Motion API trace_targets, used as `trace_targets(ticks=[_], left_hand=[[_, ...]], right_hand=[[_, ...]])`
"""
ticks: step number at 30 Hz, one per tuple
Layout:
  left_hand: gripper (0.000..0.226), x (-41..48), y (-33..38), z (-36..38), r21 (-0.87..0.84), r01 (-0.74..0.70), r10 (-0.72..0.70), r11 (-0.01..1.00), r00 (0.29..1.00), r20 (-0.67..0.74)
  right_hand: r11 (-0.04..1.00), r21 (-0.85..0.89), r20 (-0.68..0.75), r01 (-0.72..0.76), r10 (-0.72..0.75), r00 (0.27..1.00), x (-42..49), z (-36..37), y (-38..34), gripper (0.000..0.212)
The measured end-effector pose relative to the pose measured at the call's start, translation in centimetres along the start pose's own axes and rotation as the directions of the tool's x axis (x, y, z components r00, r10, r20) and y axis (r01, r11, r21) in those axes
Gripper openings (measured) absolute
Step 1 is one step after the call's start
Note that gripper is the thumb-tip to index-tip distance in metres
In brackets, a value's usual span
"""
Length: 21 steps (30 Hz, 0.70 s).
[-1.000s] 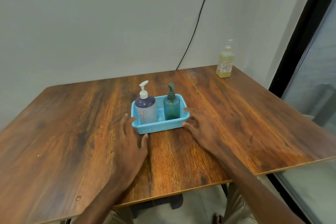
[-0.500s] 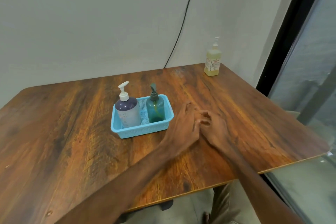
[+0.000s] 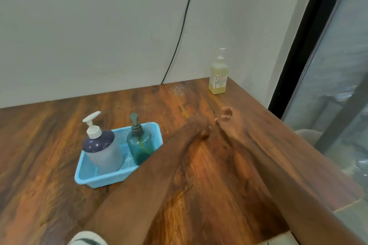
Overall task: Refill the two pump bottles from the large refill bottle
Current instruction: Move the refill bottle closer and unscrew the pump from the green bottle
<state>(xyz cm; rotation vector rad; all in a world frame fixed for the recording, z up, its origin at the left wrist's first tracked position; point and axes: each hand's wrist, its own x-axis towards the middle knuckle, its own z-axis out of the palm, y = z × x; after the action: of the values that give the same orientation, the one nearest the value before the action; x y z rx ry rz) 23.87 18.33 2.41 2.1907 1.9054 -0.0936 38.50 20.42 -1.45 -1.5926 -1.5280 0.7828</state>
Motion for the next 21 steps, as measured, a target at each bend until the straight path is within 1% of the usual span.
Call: trace_targets(ticks=[3,5,8,11,13,15,18,21], left_hand=[[0.055,2.0,0.1,-1.4,0.048,0.018,-0.021,0.999,0.997,0.071],[0.061,3.0,0.1,-1.9,0.086,0.016,-0.025,0.996,0.995,0.099],[0.068,4.4,-0.2,-1.9,0.116,0.01,-0.025,0.993,0.992,0.126],[0.07,5.0,-0.2,-2.1,0.112,0.011,-0.026,0.994,0.991,0.132],[0.069,5.2,0.0,-2.5,0.112,0.008,-0.023,0.994,0.99,0.136],[0.069,5.3,0.3,-2.9,0.109,0.0,-0.014,0.994,0.991,0.13],[0.073,5.4,0.3,-3.1,0.099,0.0,-0.013,0.995,0.992,0.126],[0.068,5.4,0.4,-3.1,0.074,0.011,-0.019,0.997,0.994,0.105]], right_hand=[[0.999,0.008,-0.073,0.048,-0.047,0.996,3.4,0.3,-1.5,0.063],[0.997,0.021,-0.126,0.08,-0.077,0.989,5.5,0.2,-2.6,0.065],[0.994,0.062,-0.198,0.088,-0.075,0.977,8.8,-0.1,-3.8,0.064],[0.994,0.07,-0.235,0.087,-0.068,0.969,11.7,0.0,-4.6,0.076],[0.995,0.076,-0.238,0.059,-0.039,0.971,13.5,0.4,-5.0,0.087],[0.995,0.093,-0.208,0.035,-0.015,0.978,15.4,1.0,-5.1,0.094],[0.998,0.064,-0.192,0.026,-0.014,0.981,17.7,1.9,-4.5,0.093],[1.0,0.024,-0.222,0.018,-0.012,0.975,18.9,2.4,-4.5,0.087]])
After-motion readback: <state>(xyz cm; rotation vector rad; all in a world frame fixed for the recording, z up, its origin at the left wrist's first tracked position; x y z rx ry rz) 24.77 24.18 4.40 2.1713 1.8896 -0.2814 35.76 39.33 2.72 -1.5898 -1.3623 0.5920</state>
